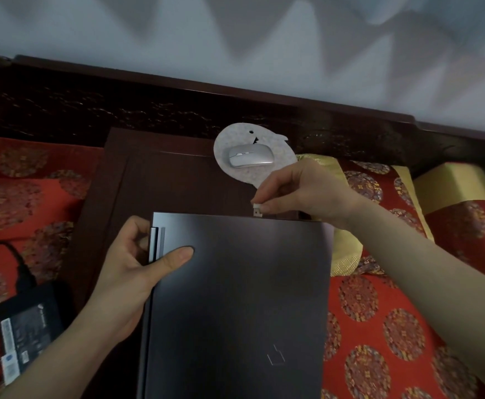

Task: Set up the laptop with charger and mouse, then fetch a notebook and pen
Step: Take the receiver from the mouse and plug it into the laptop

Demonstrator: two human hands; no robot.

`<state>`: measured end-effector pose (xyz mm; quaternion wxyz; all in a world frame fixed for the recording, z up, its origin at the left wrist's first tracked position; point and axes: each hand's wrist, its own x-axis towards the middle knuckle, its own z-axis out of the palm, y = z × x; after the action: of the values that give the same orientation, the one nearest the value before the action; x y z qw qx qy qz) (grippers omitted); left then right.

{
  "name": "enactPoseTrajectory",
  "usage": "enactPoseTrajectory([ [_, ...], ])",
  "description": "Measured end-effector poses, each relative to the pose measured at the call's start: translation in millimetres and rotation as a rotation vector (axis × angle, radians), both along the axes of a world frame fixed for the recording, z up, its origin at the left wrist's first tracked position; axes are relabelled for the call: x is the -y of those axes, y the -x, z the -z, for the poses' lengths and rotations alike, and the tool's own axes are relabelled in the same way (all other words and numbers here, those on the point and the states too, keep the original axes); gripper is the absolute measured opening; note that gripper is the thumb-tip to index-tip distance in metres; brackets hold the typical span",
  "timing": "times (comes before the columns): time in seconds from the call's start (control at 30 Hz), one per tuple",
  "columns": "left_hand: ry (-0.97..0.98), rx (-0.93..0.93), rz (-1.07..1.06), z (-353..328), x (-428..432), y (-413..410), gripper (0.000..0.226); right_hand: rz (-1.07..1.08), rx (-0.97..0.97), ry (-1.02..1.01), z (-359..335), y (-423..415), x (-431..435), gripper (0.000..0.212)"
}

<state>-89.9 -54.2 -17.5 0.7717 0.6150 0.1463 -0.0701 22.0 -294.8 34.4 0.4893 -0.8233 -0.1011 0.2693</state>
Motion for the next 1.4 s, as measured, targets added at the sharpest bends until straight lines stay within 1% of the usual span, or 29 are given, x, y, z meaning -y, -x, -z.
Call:
enactPoseTrajectory([
  [0.17, 0.005, -0.001, -0.003, 2, 1, 0, 0.073, -0.031, -0.011, -0.023, 3, -2, 3, 0.015],
  [0.33, -0.020, -0.015, -0.032, 4, 2, -2, 0.045, -0.013, -0.022, -0.025, 6, 0, 4, 0.010],
  [0.43, -0.028, -0.021, -0.050, 4, 3, -2, 0.036, 0.055, -0.089, -0.063, 6, 4, 5, 0.014],
  [0.57, -0.044, -0.014, -0.068, 6, 5, -2, 0.032, 0.080, -0.079, -0.055, 7, 7, 3, 0.021],
  [0.67, -0.055, 0.000, -0.088, 6, 6, -3, 0.035, 0.100, -0.079, -0.046, 8, 8, 0, 0.027],
  [0.87, -0.069, 0.013, -0.132, 7, 9, -4, 0.035, 0.086, -0.098, -0.038, 8, 6, 3, 0.025],
  [0.93, -0.073, 0.014, -0.128, 7, 9, -5, 0.035, 0.076, -0.035, -0.028, 11, 8, 4, 0.017],
  [1.0, -0.079, 0.016, -0.119, 7, 10, -7, 0.035, 0.060, 0.090, -0.010, 15, 11, 5, 0.007],
  [1.07, -0.081, 0.016, -0.111, 7, 10, -8, 0.034, 0.044, 0.207, -0.006, 19, 13, 5, 0.005],
  [1.1, -0.083, 0.014, -0.110, 8, 9, -8, 0.034, 0.046, 0.227, -0.015, 20, 14, 4, 0.005],
  [1.23, -0.080, 0.005, -0.112, 9, 8, -8, 0.035, 0.063, 0.202, -0.011, 23, 12, 4, 0.006],
  [1.4, -0.120, -0.007, -0.115, 12, 9, -11, 0.037, 0.140, 0.033, -0.079, 23, 10, 2, 0.018],
])
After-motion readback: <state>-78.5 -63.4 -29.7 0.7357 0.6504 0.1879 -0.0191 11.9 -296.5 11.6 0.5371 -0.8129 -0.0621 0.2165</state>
